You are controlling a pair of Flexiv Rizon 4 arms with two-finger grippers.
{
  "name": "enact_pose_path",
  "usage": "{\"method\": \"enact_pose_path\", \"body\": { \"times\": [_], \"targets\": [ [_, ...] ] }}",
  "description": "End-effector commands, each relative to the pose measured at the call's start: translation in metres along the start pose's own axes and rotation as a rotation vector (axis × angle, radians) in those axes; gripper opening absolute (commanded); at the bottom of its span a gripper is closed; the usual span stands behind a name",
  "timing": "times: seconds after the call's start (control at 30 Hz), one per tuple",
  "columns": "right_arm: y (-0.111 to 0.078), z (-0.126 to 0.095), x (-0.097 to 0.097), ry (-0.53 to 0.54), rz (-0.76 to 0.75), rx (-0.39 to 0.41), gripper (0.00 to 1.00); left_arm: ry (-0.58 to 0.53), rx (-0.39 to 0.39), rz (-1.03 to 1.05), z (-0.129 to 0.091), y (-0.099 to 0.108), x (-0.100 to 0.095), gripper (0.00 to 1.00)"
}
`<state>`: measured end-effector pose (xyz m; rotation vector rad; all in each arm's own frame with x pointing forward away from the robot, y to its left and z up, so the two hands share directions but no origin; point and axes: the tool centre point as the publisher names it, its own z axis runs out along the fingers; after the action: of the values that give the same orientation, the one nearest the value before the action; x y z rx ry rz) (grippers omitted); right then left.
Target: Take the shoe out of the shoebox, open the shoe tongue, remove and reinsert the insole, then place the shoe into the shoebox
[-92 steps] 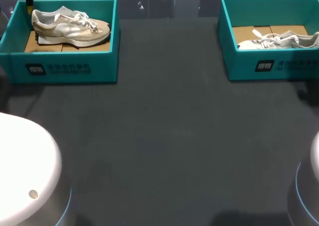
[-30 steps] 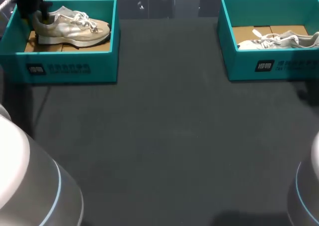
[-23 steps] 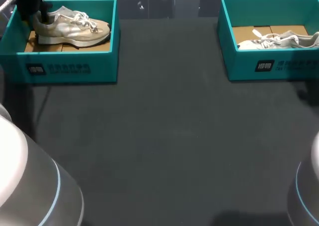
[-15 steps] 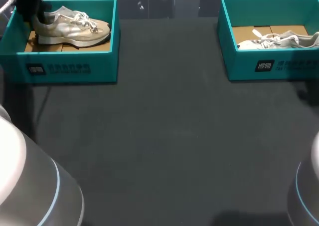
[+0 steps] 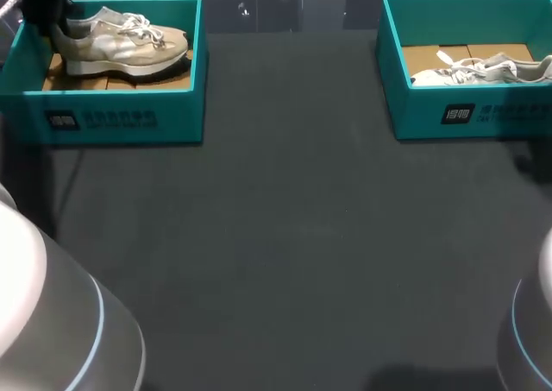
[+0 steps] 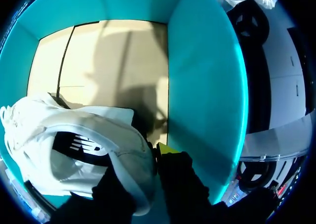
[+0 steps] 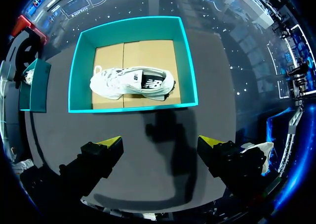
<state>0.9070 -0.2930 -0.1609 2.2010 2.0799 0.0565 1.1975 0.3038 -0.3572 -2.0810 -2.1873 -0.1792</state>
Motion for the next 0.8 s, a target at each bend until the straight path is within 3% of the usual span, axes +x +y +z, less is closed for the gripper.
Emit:
{"method": "enact_pose_path", "body": {
  "times": [0.03, 0.6, 0.8],
  "targets": [
    [0.0, 0.0, 0.0, -0.002, 0.0, 0.0, 1.0, -0.005, 0.011, -0.005, -0.021, -0.003, 0.009, 0.0],
    [0.0, 0.0, 0.0, -0.002, 0.0, 0.0, 1.0, 0.018, -0.014, -0.066, -0.133, -0.028, 0.03, 0.0],
    [0.0, 0.0, 0.0, -0.002, 0.0, 0.0, 1.0, 0.049, -0.077, -0.085, -0.167, -0.041, 0.027, 0.0]
  ]
}}
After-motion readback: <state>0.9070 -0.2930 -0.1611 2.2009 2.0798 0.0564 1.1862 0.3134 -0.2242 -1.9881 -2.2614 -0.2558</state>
